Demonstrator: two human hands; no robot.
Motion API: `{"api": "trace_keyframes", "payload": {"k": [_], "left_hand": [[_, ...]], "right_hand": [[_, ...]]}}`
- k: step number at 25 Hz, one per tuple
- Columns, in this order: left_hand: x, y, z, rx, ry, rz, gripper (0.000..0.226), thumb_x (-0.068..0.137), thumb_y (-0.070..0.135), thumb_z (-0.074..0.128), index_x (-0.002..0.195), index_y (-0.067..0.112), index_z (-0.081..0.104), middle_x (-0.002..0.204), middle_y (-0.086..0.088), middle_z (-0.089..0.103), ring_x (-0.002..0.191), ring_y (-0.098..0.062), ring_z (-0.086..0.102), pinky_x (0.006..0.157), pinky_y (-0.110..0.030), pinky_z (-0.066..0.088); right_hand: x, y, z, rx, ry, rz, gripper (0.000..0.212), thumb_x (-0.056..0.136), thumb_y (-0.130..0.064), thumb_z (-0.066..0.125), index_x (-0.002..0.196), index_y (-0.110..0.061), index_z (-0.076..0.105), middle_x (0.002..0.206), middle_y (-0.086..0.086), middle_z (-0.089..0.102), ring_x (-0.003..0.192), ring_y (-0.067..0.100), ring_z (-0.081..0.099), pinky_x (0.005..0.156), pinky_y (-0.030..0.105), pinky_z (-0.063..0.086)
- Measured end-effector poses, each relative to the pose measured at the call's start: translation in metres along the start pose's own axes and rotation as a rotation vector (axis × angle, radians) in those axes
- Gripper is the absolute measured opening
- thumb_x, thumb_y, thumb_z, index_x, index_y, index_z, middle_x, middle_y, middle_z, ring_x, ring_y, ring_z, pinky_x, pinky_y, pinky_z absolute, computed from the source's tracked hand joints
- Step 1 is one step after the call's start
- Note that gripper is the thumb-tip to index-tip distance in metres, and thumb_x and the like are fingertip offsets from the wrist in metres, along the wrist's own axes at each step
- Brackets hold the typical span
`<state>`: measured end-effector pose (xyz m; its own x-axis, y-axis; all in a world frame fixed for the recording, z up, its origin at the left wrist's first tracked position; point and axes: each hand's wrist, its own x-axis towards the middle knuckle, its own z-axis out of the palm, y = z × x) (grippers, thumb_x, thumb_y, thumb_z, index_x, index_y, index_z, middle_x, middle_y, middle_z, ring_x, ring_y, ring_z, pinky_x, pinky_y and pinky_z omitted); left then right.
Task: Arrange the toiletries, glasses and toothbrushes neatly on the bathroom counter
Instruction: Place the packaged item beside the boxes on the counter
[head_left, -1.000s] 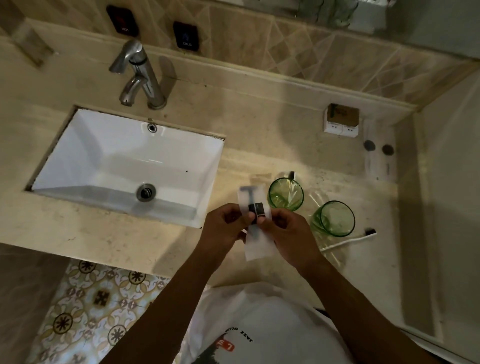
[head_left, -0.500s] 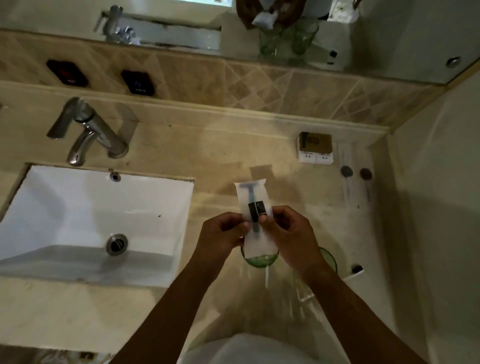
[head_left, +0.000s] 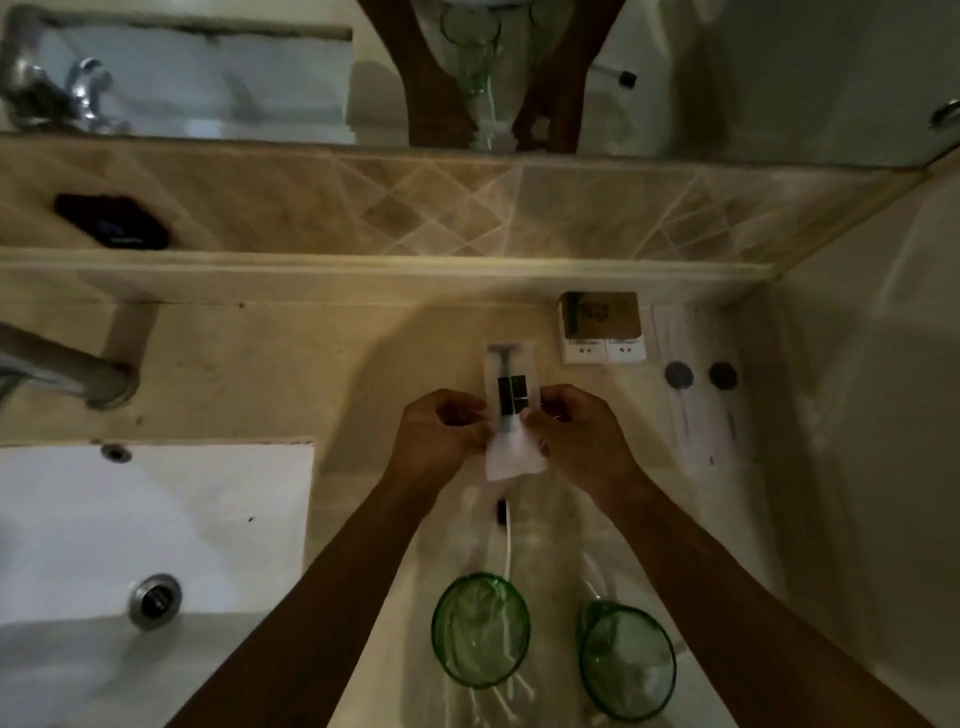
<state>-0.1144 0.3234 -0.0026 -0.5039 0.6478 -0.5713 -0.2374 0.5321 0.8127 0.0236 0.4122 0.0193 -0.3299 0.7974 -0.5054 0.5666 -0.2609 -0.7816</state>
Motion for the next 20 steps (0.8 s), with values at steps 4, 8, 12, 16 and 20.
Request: {"api": "trace_keyframes", "payload": {"k": [4,8,12,16,20], "left_hand": [[0.036,0.010,0.018,0.113,0.027,0.094,0.025,0.074,-0.008,0.076,0.086,0.013,0.072,0.082,-0.006,0.075,0.078,-0.020,0.072,0.071,-0.025,0.060],[0.043,0.006,0.028,0.361,0.079,0.211,0.021,0.082,0.005,0.070,0.098,0.019,0.069,0.090,0.002,0.070,0.085,-0.014,0.067,0.076,-0.021,0.056],[0.035,-0.008,0.024,0.775,0.094,0.636,0.036,0.088,0.021,0.064,0.122,0.009,0.062,0.120,-0.010,0.061,0.109,-0.024,0.056,0.089,-0.032,0.048],[0.037,-0.013,0.021,1.092,0.044,0.693,0.059,0.090,0.044,0.050,0.139,0.011,0.053,0.148,-0.012,0.049,0.136,-0.033,0.043,0.109,-0.047,0.039],[0.045,-0.021,0.020,1.189,-0.070,0.690,0.063,0.092,0.043,0.048,0.145,0.009,0.047,0.153,-0.013,0.045,0.141,-0.033,0.041,0.114,-0.053,0.036]], "right_hand": [[0.036,0.009,0.001,0.096,0.044,0.020,0.020,0.090,-0.011,0.065,0.085,-0.029,0.073,0.086,0.000,0.075,0.086,0.022,0.072,0.082,0.041,0.059],[0.045,0.017,0.008,0.095,0.131,-0.022,0.028,0.092,-0.011,0.066,0.117,-0.024,0.068,0.106,-0.008,0.070,0.096,0.003,0.065,0.091,0.022,0.052],[0.033,0.029,0.004,-0.352,0.308,-0.318,0.037,0.090,-0.013,0.060,0.127,-0.011,0.063,0.120,0.009,0.067,0.109,0.021,0.063,0.099,0.034,0.050],[0.031,0.041,0.001,-0.655,0.090,-0.422,0.051,0.088,-0.012,0.062,0.138,-0.021,0.056,0.142,-0.001,0.051,0.127,0.013,0.045,0.109,0.021,0.035],[0.035,0.048,0.003,-0.670,0.036,-0.443,0.060,0.087,-0.009,0.067,0.144,-0.019,0.050,0.153,0.000,0.042,0.139,0.013,0.039,0.117,0.026,0.031]]}}
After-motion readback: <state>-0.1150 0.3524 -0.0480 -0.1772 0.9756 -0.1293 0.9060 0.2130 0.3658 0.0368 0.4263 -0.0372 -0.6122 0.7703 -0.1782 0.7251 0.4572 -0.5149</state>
